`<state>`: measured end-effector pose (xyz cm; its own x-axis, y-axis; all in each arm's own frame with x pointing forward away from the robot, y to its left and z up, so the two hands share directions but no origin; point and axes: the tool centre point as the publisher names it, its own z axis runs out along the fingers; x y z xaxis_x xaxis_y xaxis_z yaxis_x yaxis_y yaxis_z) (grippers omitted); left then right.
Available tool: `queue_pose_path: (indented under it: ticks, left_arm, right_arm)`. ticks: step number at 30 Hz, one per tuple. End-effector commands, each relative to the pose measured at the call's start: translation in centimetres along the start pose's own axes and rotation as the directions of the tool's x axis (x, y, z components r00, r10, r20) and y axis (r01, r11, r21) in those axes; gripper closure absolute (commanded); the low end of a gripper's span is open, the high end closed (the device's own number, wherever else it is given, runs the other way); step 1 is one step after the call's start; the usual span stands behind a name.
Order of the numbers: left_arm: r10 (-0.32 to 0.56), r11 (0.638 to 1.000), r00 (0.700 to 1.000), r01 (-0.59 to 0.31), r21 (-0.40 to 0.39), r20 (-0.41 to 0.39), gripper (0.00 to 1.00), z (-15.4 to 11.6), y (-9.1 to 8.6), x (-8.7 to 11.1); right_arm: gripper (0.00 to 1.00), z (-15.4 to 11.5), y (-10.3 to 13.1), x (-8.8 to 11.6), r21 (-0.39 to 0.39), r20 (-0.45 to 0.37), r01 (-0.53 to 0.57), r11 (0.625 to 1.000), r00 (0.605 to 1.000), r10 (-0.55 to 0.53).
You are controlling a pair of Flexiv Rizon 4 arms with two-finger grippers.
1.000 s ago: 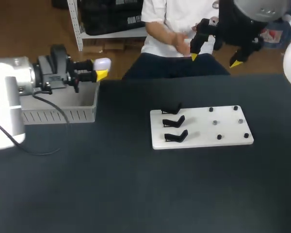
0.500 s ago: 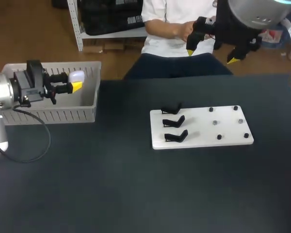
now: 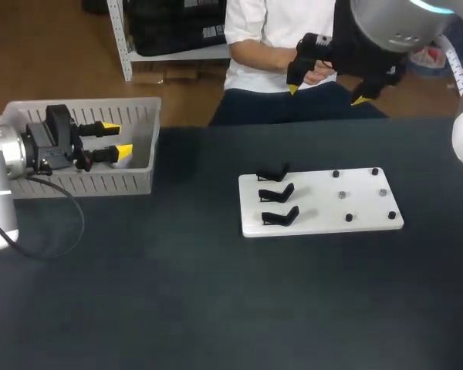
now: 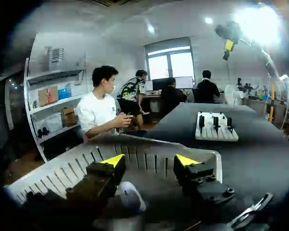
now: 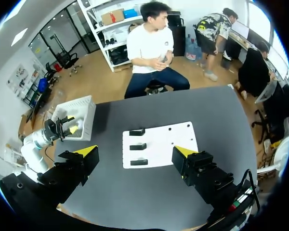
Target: Pick up each earbud case from the left stands, insert the matching earbuds, close the lid, and place the case in the box.
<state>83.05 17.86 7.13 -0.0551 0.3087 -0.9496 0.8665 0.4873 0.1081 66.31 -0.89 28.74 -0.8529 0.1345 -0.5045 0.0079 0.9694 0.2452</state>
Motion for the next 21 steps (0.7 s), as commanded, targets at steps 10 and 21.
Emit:
queue_pose_path:
  ticks: [10,21]
  left_arm:
    - [-0.037,0.998,0.996,0.042,0.05,-0.082,0.0,0.1,-7.8,-5.1]
    - [-0.112,0.992,0.99,0.116,0.05,-0.085,0.0,0.2,-14.9,-7.8]
  right_arm:
    - [0.0,-0.9,-2.5,1.3,-0.11,-0.006,0.133,0.985,0.991,-0.135]
    - [0.0,-2.1,-5.5,2.5,-0.246,-0.022,0.205,0.947,0.976,-0.217]
